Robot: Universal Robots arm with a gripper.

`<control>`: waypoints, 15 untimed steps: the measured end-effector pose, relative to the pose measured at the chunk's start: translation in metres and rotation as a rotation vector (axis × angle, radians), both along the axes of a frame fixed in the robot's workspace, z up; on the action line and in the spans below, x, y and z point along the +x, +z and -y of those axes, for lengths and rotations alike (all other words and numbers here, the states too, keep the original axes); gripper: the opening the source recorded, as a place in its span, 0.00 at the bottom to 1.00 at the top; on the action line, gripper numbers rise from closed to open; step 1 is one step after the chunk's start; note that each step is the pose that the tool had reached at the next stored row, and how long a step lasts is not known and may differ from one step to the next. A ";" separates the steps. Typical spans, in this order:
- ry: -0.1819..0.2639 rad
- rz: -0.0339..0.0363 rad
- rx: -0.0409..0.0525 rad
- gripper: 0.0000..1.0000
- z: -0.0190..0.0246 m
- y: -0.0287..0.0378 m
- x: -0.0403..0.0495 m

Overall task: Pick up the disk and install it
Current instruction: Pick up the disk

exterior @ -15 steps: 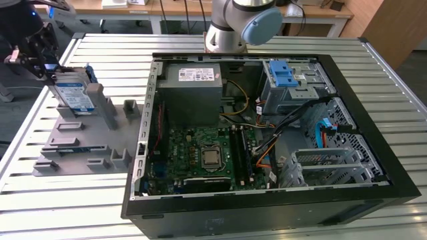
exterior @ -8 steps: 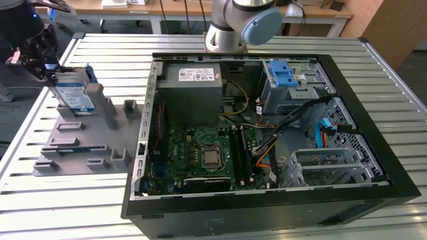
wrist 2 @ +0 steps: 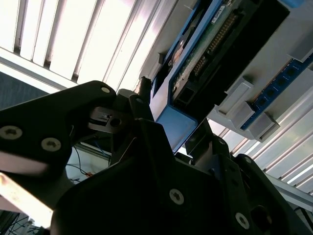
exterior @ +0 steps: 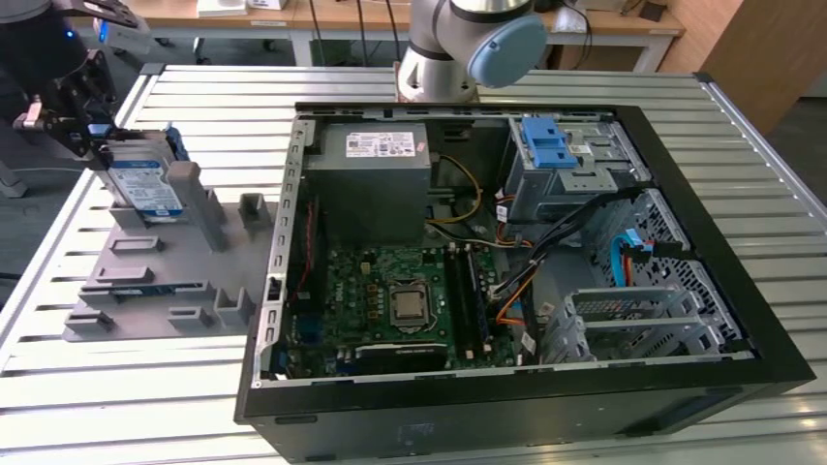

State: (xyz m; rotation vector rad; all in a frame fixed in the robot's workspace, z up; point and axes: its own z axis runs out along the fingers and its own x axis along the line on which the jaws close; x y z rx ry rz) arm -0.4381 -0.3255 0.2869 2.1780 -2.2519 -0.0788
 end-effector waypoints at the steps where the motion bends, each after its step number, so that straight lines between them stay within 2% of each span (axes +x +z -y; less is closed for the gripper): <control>1: 0.000 0.0001 0.0001 0.53 0.0000 0.0000 0.0000; 11: 0.000 0.0001 -0.0005 0.53 0.0000 0.0008 0.0000; 15: 0.000 0.0000 -0.0064 0.53 0.0000 0.0009 0.0000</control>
